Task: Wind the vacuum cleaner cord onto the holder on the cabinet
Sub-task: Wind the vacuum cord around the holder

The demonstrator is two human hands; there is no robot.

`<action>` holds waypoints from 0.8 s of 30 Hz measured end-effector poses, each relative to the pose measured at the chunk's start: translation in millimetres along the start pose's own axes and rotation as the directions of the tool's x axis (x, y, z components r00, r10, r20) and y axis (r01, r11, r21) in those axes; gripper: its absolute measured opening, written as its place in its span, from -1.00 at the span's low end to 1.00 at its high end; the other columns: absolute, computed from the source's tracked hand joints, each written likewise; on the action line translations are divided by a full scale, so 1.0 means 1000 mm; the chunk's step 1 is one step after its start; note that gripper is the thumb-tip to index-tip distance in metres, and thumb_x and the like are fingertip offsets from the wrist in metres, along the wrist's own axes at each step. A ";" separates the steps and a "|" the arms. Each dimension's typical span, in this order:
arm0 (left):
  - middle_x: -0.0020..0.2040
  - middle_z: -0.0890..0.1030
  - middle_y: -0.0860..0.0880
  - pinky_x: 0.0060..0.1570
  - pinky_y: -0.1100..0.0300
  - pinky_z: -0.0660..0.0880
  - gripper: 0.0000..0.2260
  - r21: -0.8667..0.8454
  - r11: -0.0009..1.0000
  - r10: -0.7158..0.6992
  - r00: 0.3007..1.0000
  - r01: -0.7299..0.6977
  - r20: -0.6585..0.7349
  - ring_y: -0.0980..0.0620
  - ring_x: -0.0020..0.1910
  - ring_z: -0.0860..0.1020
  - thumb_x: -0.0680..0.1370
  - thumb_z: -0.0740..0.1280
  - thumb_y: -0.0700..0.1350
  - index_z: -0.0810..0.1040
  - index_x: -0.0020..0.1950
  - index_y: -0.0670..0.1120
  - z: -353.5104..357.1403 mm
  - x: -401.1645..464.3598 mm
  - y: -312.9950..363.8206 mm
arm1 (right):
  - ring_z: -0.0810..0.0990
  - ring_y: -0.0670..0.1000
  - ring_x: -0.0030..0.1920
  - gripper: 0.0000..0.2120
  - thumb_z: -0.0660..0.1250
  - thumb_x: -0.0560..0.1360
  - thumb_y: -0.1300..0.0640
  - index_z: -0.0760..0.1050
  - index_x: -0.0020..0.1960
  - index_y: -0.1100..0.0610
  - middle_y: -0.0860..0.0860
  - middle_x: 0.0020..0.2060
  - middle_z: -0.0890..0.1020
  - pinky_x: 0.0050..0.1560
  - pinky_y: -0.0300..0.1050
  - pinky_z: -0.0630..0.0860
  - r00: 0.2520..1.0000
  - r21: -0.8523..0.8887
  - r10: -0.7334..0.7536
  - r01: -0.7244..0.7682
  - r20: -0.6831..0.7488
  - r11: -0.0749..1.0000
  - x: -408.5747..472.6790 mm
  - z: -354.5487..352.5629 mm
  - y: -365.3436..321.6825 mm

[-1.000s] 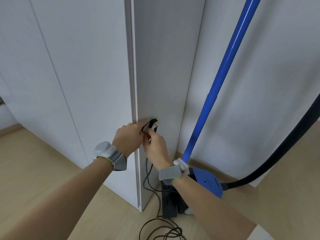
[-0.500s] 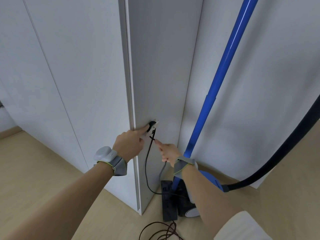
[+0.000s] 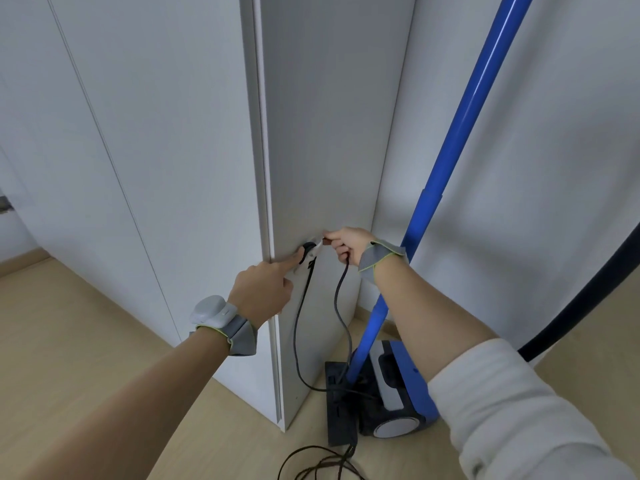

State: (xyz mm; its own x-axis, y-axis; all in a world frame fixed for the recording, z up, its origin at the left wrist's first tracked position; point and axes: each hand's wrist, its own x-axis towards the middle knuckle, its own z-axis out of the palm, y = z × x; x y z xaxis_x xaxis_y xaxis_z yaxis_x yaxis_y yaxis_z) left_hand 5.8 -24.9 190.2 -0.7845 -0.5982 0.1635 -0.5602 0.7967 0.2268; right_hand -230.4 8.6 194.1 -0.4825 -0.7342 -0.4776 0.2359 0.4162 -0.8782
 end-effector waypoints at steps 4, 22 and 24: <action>-0.31 0.63 -0.03 -0.13 0.07 0.63 -0.39 0.010 1.000 0.006 1.000 -0.006 -0.012 -0.05 -0.40 0.56 0.56 0.06 -0.14 0.12 0.53 0.37 0.001 0.001 0.001 | 0.16 -0.17 -0.74 -0.68 0.22 0.66 0.09 0.49 -0.22 0.19 -0.14 -0.74 0.32 -0.66 -0.35 0.09 0.978 -0.172 -0.144 0.118 -0.153 0.978 -0.024 0.009 -0.020; -0.17 0.63 -0.12 -0.06 -0.04 0.60 -0.56 -0.043 0.999 0.001 0.988 -0.008 -0.158 -0.19 -0.28 0.62 0.67 0.00 -0.06 0.32 0.49 0.31 -0.014 -0.001 -0.002 | 0.52 0.07 -0.41 -0.82 0.12 0.64 0.23 0.47 0.04 0.27 0.11 -0.33 0.59 -0.38 -0.11 0.54 0.891 -0.081 -0.437 0.430 -0.124 0.899 -0.106 0.109 0.083; -0.14 0.62 -0.12 -0.06 -0.01 0.59 -0.56 -0.037 0.999 -0.012 0.992 0.007 -0.129 -0.18 -0.26 0.61 0.67 0.00 -0.06 0.34 0.48 0.31 -0.013 -0.001 -0.001 | 0.48 0.09 -0.46 -0.81 0.13 0.63 0.17 0.46 -0.07 0.22 0.13 -0.35 0.55 -0.39 -0.08 0.52 0.912 -0.038 -0.401 0.400 -0.088 0.916 -0.103 0.117 0.098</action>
State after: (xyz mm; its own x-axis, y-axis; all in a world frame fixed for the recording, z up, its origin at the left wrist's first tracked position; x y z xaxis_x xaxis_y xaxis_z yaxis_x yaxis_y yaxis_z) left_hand 10.8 -26.5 201.8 -0.7372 -0.6136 0.2831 -0.5555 0.7888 0.2631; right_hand -59.0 62.5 154.2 -0.6089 -0.7892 -0.0805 -0.0089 0.1083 -0.9941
